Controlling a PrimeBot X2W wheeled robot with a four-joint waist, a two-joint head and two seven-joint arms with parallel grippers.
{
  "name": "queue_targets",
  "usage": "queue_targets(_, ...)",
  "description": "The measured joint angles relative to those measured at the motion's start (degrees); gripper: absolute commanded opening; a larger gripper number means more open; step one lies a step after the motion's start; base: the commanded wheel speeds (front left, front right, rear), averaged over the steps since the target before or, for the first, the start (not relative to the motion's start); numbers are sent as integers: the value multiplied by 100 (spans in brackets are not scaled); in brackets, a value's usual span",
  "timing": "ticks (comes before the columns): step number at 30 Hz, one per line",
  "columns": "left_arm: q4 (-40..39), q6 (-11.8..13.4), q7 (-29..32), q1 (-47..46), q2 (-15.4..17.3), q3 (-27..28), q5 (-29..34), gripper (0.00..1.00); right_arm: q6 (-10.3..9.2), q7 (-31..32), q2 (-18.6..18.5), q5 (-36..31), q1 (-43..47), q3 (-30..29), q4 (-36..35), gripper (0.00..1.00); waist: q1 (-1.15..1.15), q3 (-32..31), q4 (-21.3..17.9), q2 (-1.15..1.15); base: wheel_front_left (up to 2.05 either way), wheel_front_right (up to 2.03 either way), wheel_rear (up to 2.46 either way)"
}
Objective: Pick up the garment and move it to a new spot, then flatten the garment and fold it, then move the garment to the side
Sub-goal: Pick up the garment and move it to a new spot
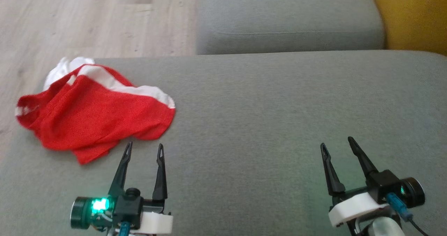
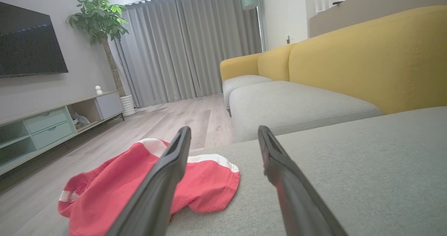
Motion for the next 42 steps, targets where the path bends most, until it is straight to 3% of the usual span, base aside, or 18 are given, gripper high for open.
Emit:
queue_targets(12,42,32,0,-8,3,60,1,100,0,-1,0,3,19,47,63,100,0,19,1275,0,0,0,0)
queue_targets(20,-43,136,0,94,45,408,-8,100,0,-1,0,-2,17,107,71,100,0,99,2186,0,0,0,0)
queue_targets(26,-312,118,-1,-1,125,822,-177,100,1,-1,1,-257,-13,102,67,100,0,459,2447,0,0,0,0)
queue_targets(31,-426,-352,-9,-1001,209,1118,-275,100,0,-1,-53,-781,-307,-57,-18,100,1,1089,2410,0,0,0,0)
queue_targets(35,-300,-772,-26,-2288,367,1199,-257,100,0,-1,-437,-895,-739,-65,-156,100,2,1667,2292,0,0,0,0)
queue_targets(42,1314,-1366,-32,-4619,727,1143,-91,100,0,-18,-931,-922,-1139,12,-536,100,3,2573,1894,0,0,0,0)
